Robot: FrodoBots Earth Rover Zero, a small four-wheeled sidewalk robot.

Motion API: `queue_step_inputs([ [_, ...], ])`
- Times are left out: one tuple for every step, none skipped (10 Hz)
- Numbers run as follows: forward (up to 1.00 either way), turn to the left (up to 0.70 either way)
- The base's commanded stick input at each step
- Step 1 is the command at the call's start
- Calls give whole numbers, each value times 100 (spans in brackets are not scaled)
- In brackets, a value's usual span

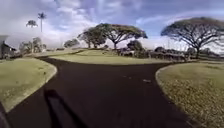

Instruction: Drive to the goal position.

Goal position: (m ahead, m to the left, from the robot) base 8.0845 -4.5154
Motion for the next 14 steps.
queue_step_inputs([
  [70, 0],
  [70, 0],
  [70, 0],
  [70, 0],
  [70, 0],
  [70, -6],
  [70, -18],
  [70, -28],
  [70, -35],
  [70, -35],
  [70, -35],
  [70, -35],
  [70, -35],
  [70, -35],
])
